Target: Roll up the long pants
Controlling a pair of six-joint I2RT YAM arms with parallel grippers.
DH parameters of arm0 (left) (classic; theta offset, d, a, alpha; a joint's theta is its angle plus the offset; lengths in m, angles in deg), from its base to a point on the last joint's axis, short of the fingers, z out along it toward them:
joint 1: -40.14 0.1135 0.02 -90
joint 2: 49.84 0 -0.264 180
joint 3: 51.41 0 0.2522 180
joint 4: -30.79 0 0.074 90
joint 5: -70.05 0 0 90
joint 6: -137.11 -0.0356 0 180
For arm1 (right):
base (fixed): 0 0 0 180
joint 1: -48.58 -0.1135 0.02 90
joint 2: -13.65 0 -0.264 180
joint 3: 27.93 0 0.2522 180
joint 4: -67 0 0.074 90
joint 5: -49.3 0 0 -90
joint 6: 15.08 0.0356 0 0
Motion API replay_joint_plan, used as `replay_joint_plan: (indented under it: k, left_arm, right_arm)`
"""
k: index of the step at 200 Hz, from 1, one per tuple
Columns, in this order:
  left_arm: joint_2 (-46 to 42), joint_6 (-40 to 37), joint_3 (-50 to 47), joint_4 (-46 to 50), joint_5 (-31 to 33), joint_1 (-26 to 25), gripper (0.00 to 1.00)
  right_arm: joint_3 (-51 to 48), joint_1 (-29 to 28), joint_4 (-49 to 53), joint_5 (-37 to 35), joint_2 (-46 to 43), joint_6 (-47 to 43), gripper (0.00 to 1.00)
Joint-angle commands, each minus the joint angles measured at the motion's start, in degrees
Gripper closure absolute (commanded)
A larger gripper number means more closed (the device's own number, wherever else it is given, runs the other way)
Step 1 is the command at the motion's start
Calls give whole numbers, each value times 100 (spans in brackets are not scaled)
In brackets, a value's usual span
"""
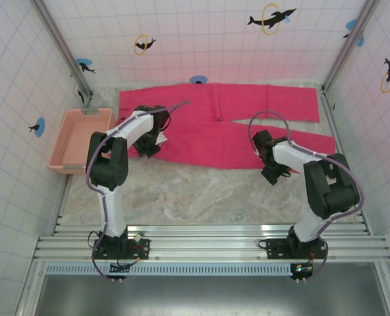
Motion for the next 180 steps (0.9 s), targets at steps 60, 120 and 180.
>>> replay_joint_plan:
  k: [60,120,180]
  left_arm:
    - [-432,167,267,250,163,328,100]
    - [-675,192,247,254,189,489,100]
    - [-503,294,56,166,-157,505,80]
  right_arm:
    - [785,532,-30,-318,842,9,25]
    - [947,659,129,-350,883,97,87]
    - [865,658,219,-239,292,59,100]
